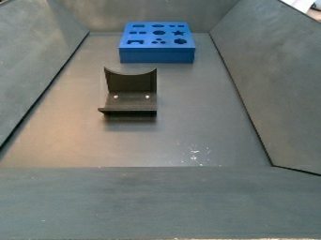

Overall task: Pick up the arch object. Move up. Rotate the arch object. Move to above the board. Insert the arch object.
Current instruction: Move to above the board, then insert the arch object.

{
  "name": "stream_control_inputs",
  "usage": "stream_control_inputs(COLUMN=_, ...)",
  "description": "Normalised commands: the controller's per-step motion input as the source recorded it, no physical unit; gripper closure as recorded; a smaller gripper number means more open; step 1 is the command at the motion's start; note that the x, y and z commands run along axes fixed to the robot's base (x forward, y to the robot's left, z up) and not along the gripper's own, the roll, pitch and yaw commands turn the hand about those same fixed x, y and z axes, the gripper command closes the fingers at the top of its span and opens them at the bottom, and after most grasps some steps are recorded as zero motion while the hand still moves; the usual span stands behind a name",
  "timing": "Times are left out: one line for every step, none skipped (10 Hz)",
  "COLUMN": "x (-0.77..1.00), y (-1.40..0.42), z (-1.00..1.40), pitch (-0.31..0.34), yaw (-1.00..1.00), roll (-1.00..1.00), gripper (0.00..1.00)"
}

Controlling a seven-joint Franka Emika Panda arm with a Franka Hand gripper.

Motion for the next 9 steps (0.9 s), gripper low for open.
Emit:
stream_control_inputs(x=0.63, y=-1.0, z=-0.08, pitch=0.044, yaw=0.01, roll=-0.01, gripper=1.0)
stream_control_inputs(x=0.64, y=-1.0, z=-0.07, pitch=0.041, yaw=0.01, roll=-0.02, gripper=1.0)
stream_control_inputs(x=0.66, y=-1.0, z=-0.06, pitch=0.044, yaw=0.01, roll=0.0, gripper=1.0)
stream_control_inputs(x=0.51, y=-0.75, z=-0.04, pitch=0.043, yaw=0.01, roll=0.01, gripper=1.0)
stream_control_inputs(x=0.3, y=-0.39, z=-0.02, pitch=0.045, yaw=0.01, roll=0.03, gripper=1.0)
stream_control_inputs(x=0.21, y=-0.27, z=0.01, pitch=0.04, yaw=0.01, roll=0.03, gripper=1.0)
stream_control_inputs(x=0.03, y=0.0, z=0.0, pitch=0.007, yaw=0.0, roll=0.0, gripper=1.0)
stream_control_inputs(x=0.0, y=0.0, z=-0.16, pitch=0.0, yaw=0.0, roll=0.06, gripper=1.0)
stream_control_inputs(x=0.48, y=-0.26, z=-0.88, pitch=0.0, yaw=0.3, roll=0.16, gripper=1.0)
